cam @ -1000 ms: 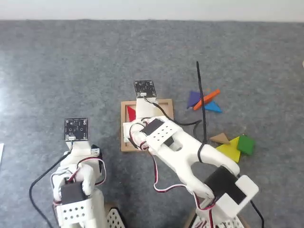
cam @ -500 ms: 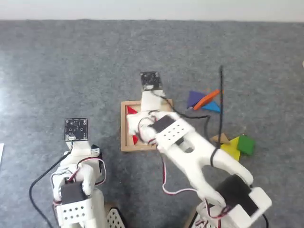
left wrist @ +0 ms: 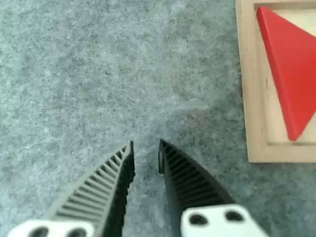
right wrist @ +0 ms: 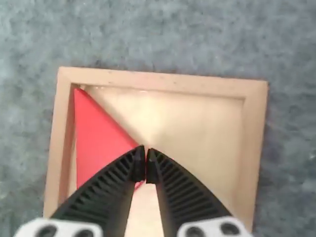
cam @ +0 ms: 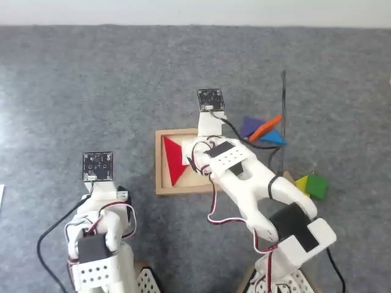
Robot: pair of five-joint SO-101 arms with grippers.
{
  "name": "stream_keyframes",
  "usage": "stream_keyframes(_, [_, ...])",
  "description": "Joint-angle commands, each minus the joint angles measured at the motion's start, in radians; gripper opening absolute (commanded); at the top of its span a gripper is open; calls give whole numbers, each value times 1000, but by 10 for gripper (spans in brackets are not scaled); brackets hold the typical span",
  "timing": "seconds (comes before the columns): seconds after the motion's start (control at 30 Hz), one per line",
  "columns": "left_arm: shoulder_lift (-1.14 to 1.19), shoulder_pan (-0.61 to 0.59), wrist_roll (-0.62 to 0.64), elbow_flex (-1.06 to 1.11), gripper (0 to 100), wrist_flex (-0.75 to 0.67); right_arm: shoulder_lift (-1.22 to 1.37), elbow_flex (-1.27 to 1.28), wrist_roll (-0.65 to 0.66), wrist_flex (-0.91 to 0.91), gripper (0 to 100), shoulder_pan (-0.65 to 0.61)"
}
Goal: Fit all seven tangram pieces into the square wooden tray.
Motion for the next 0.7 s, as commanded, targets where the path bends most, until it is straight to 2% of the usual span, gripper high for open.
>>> stream_keyframes(0.0, [-18, 0, -2, -12, 82, 3, -10, -14, 9, 5, 7, -19])
stream_keyframes(0.4, [-18, 0, -2, -12, 82, 3, -18, -15, -2, 13, 7, -97])
stream_keyframes(0.67, [-18, 0, -2, -12, 82, 3, -159, -9, 12, 108, 7, 62])
